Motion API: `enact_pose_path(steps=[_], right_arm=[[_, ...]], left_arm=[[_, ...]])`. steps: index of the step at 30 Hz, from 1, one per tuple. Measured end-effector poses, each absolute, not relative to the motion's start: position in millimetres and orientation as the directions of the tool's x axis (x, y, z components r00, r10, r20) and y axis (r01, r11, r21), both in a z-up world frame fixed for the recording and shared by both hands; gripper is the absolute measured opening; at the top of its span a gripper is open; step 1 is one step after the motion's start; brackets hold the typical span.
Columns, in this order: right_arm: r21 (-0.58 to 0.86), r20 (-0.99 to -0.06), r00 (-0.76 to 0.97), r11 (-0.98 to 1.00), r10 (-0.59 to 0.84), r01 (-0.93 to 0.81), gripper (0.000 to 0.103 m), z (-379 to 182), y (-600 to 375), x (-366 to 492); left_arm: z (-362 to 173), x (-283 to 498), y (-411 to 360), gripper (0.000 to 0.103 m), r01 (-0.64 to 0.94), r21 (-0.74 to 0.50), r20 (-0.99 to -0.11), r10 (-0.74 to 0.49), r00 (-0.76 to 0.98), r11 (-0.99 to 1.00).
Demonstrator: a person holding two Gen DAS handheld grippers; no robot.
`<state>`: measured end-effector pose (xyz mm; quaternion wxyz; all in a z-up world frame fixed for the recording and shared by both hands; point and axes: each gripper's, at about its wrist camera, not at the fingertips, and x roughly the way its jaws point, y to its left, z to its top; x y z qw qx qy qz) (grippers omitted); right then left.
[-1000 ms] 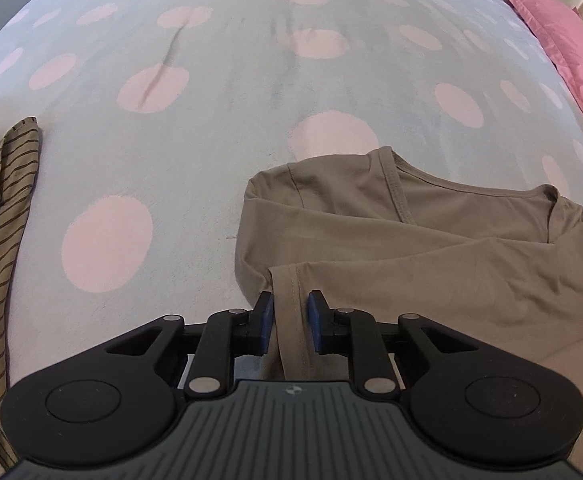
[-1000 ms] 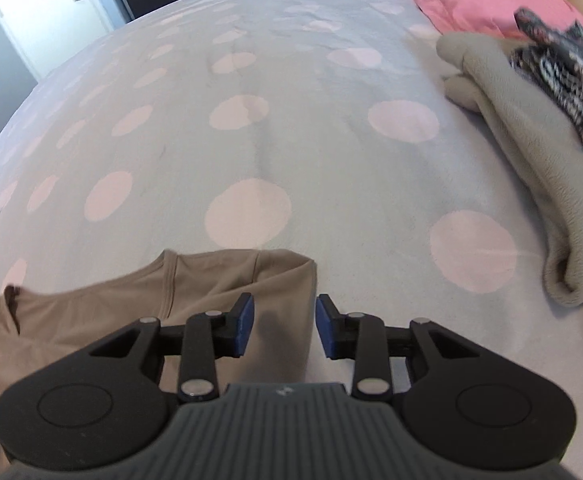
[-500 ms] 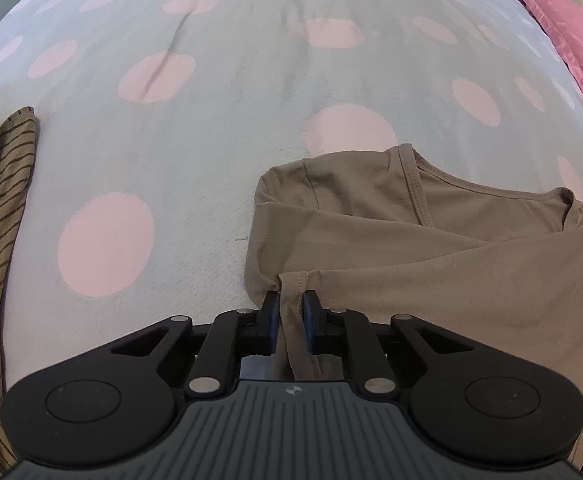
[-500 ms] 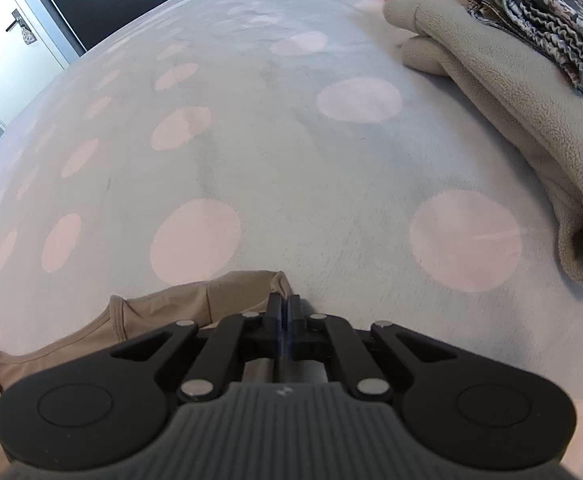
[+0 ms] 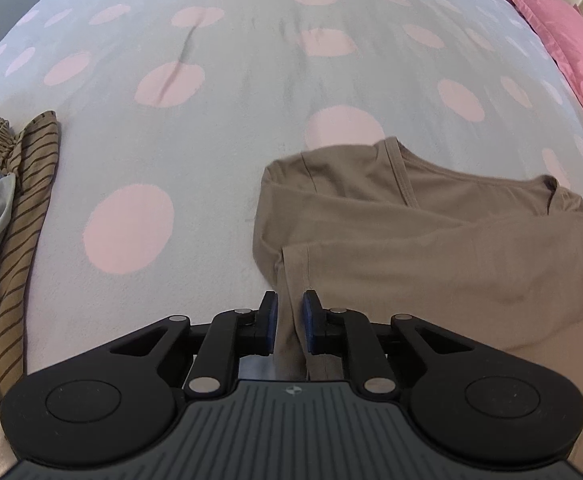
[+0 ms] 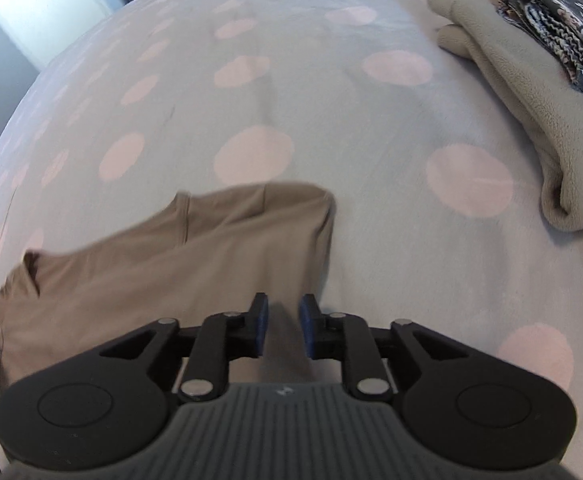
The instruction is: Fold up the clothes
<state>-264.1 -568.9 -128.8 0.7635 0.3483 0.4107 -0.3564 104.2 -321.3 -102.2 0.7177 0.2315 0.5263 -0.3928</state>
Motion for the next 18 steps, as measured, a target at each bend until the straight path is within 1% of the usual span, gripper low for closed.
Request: enact_pose_path(steps=[8,12,15,18], right_arm=[[0.170,-0.919,0.331,0.544,-0.212,0.821,0.025,-144.9,-551.2,-275.2],[0.152,-0.919,0.322,0.550,-0.227,0.821,0.030,-132.7,-542.7,-282.1],[0.167,-0.919,0.332,0.552,-0.214,0.817,0.035,-125.9,-533.1,-290.9],[0.179,-0.926,0.327,0.544,-0.188,0.820,0.037,-124.9,-523.4,-302.0]], left_arm=[[-88.2,81.6,-301.3,0.011,0.854,-0.033,-0.946,-0.292,0.140,0.518],[-79.8,70.3,-292.9,0.012,0.867,-0.025,-0.947,-0.288,0.138,0.498],[-79.3,61.4,-283.1,0.017,0.873,-0.017,-0.952,-0.276,0.135,0.487],[-80.1,52.2,-272.3,0.017,0.879,-0.015,-0.957,-0.261,0.125,0.476]])
